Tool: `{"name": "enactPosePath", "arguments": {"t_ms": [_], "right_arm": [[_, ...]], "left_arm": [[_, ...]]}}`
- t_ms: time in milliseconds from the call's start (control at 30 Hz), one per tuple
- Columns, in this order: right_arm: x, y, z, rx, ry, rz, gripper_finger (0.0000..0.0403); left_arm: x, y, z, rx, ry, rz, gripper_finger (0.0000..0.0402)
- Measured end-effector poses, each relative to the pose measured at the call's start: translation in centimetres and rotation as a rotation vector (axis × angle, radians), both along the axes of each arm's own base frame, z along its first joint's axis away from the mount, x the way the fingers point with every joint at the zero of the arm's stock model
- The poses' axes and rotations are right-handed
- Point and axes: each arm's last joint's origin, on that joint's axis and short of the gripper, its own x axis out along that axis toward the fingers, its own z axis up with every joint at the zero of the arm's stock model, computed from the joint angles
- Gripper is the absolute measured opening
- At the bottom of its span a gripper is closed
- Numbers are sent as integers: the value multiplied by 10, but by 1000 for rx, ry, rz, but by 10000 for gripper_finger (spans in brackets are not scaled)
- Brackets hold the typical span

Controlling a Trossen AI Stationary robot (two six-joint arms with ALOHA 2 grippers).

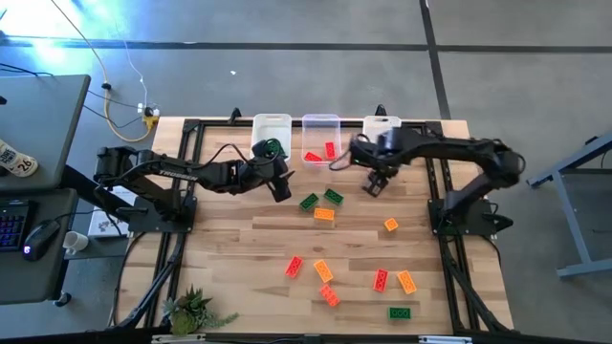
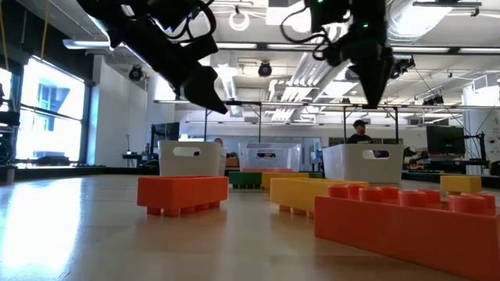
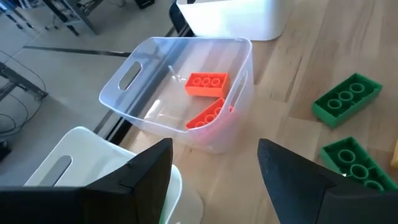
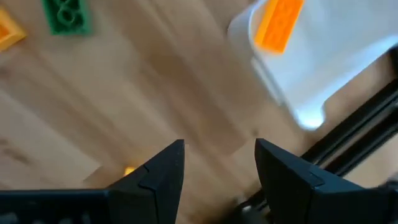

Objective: Sort & place blocks by color
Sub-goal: Put the yellow game piece into the right white bin

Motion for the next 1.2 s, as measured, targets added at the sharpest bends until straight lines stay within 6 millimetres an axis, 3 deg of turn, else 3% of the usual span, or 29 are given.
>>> {"name": "enactPosePath", "arguments": {"t_ms": [233, 467, 800, 1200], "right_arm": [[-31, 33, -8, 99, -138, -99, 183], [-47, 56, -24, 179, -166, -210, 183], [-54, 72, -46, 192, -110, -248, 193], [-50, 98, -46, 136, -199, -335, 247]], "left_arm": [[1, 0, 2, 5, -27, -1, 223], [1, 5, 3, 8, -37, 14, 223], [0, 5, 3, 11, -35, 22, 223], [-1, 9, 3, 30, -13, 14, 223]]}}
